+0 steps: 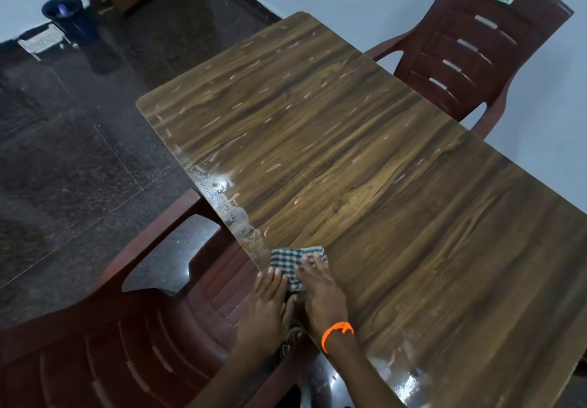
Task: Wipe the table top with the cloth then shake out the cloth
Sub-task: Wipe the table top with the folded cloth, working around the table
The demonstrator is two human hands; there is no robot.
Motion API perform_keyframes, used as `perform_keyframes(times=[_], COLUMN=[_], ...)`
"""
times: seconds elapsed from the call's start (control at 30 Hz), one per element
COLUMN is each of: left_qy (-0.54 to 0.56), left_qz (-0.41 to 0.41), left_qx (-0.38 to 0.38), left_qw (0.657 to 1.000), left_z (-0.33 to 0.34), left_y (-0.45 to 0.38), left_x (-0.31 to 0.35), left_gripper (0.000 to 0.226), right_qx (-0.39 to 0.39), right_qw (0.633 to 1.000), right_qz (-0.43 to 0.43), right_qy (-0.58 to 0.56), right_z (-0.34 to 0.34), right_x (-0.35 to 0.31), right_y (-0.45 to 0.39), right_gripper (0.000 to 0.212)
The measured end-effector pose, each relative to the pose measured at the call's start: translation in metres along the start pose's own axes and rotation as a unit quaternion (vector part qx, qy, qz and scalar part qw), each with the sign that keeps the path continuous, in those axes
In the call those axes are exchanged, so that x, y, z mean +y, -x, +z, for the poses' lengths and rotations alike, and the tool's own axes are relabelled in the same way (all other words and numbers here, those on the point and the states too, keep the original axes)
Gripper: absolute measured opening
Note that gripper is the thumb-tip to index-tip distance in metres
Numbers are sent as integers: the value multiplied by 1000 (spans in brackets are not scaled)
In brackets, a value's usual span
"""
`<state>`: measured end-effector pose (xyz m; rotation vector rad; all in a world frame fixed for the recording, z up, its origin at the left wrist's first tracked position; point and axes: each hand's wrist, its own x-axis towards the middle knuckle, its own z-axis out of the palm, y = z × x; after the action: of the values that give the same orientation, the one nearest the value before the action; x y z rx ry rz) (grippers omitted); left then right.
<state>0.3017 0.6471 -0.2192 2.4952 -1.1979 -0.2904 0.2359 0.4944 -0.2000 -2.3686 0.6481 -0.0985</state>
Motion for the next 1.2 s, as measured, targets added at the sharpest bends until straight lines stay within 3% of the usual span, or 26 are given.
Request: perform_keyframes(times=[0.13, 0.3, 0.53, 0.7, 0.87, 1.0, 1.2], left_qy=[-20, 4, -44, -44, -20, -12, -2], left_qz=[5, 69, 99, 72, 35, 66, 129], left_qx=[0, -18, -32, -8, 15, -11, -41], left_qw=[1000, 997, 994, 996, 999, 998, 991], left_z=[8, 16, 6, -10, -5, 10, 22], left_y=[17, -19, -121, -132, -78, -58, -129], left_x=[24, 65, 68, 39, 38, 66, 106], left_gripper=[52, 55, 59, 54, 55, 57, 61], right_qx=[7, 86, 100, 55, 13, 59, 156], right_qw=[999, 991, 985, 992, 998, 995, 978], right_qz=[-37, 90, 126, 52, -32, 21, 120], right_qy=[-9, -55, -62, -96, -59, -79, -75], right_z=[-11, -35, -62, -54, -47, -53, -86], right_x=[16, 49, 68, 60, 52, 70, 102], right_y=[35, 39, -47, -83, -50, -5, -23], right_gripper=[66, 65, 50, 47, 42, 51, 43])
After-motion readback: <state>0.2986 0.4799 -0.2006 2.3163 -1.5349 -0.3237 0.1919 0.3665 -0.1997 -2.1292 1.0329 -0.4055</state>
